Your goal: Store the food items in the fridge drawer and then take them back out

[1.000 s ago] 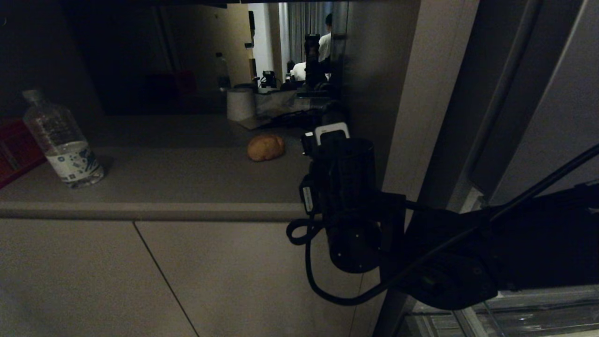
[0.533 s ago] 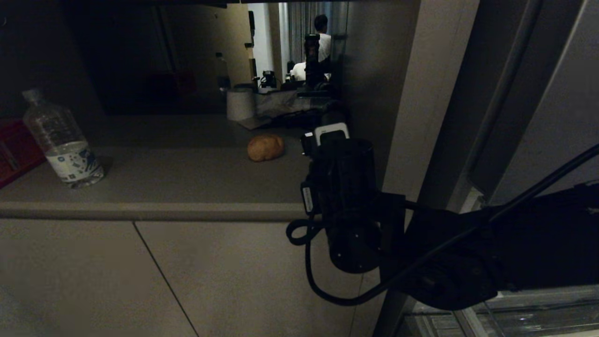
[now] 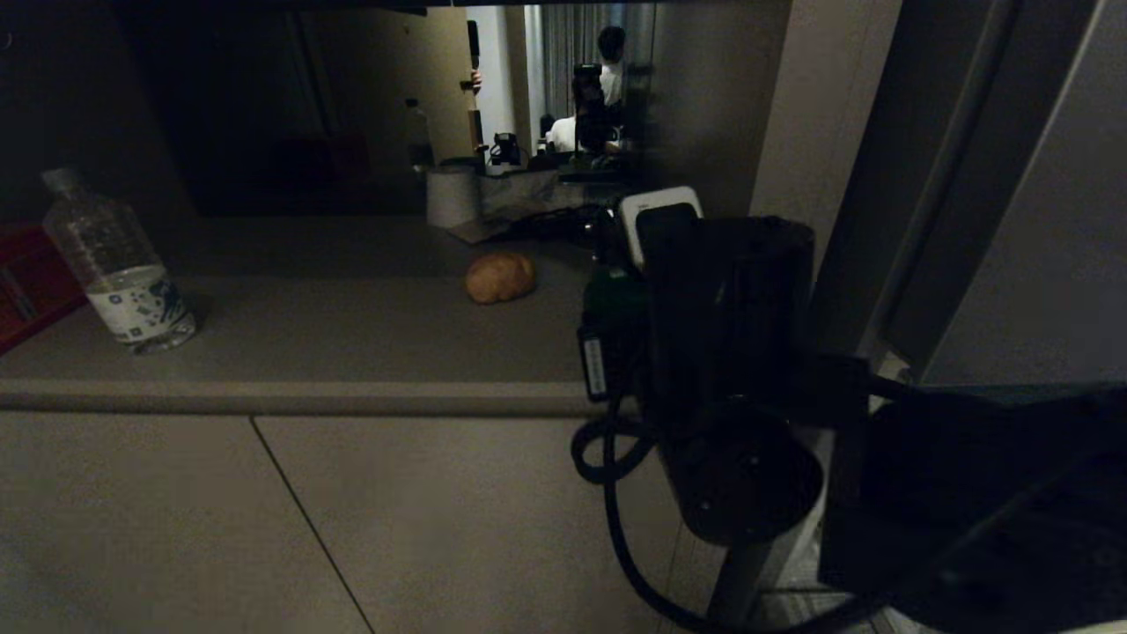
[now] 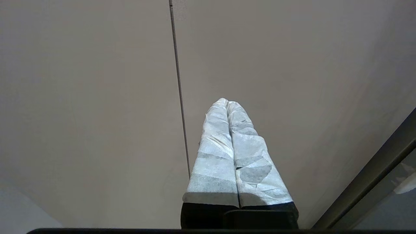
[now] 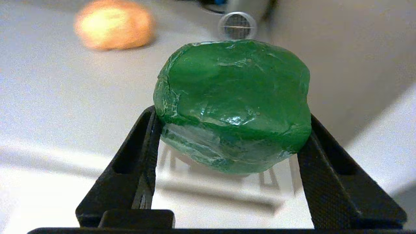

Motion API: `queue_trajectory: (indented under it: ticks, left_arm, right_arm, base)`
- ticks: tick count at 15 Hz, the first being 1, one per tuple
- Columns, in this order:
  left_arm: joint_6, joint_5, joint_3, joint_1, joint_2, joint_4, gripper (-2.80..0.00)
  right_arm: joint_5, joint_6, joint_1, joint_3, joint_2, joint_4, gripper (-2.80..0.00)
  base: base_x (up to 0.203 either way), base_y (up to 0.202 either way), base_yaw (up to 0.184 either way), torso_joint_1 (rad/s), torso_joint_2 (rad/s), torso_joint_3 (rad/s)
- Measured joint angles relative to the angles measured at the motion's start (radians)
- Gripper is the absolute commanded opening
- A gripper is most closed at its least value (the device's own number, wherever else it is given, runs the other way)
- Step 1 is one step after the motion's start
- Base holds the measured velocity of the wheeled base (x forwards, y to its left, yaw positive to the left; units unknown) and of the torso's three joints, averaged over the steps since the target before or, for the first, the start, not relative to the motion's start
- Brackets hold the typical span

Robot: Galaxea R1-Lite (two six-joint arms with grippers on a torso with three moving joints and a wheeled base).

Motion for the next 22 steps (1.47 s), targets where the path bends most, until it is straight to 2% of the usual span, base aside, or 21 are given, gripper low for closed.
queue_trajectory:
  ticks: [4, 6, 9, 12, 16, 19, 22]
  left_arm:
    - [0.000, 0.000, 0.000, 0.000, 0.000, 0.000, -2.80]
    - [0.000, 0.000, 0.000, 0.000, 0.000, 0.000, -2.80]
    - [0.000, 0.000, 0.000, 0.000, 0.000, 0.000, -2.80]
    - [0.000, 0.000, 0.000, 0.000, 0.000, 0.000, -2.80]
    - [0.000, 0.000, 0.000, 0.000, 0.000, 0.000, -2.80]
    - [0.000, 0.000, 0.000, 0.000, 0.000, 0.000, -2.80]
    - [0.000, 0.000, 0.000, 0.000, 0.000, 0.000, -2.80]
  right_arm:
    - [0.095, 0.004, 0.093, 0.173, -0.167, 0.000, -2.80]
    - [0.134, 0.005, 0.131, 0.302, -0.279, 0.006, -2.80]
    - [0.165, 0.012, 0.162, 0.531, -0.434, 0.017, -2.80]
    - [0.169, 0.068, 0.164, 0.701, -0.548, 0.021, -2.80]
    - [0.149, 0.142, 0.049, 0.837, -0.610, 0.023, -2.80]
    - [0.083, 0.208, -0.058, 0.892, -0.622, 0.058, -2.80]
    - [0.065, 0.295, -0.181, 0.922, -0.648, 0.123, -2.80]
  base:
    - [0.000, 0.000, 0.000, 0.000, 0.00, 0.000]
    - [0.000, 0.000, 0.000, 0.000, 0.00, 0.000]
    - [0.000, 0.000, 0.000, 0.000, 0.00, 0.000]
    - [0.000, 0.000, 0.000, 0.000, 0.00, 0.000]
    - [0.000, 0.000, 0.000, 0.000, 0.00, 0.000]
    - [0.000, 0.000, 0.000, 0.000, 0.00, 0.000]
    - [0.000, 0.000, 0.000, 0.000, 0.00, 0.000]
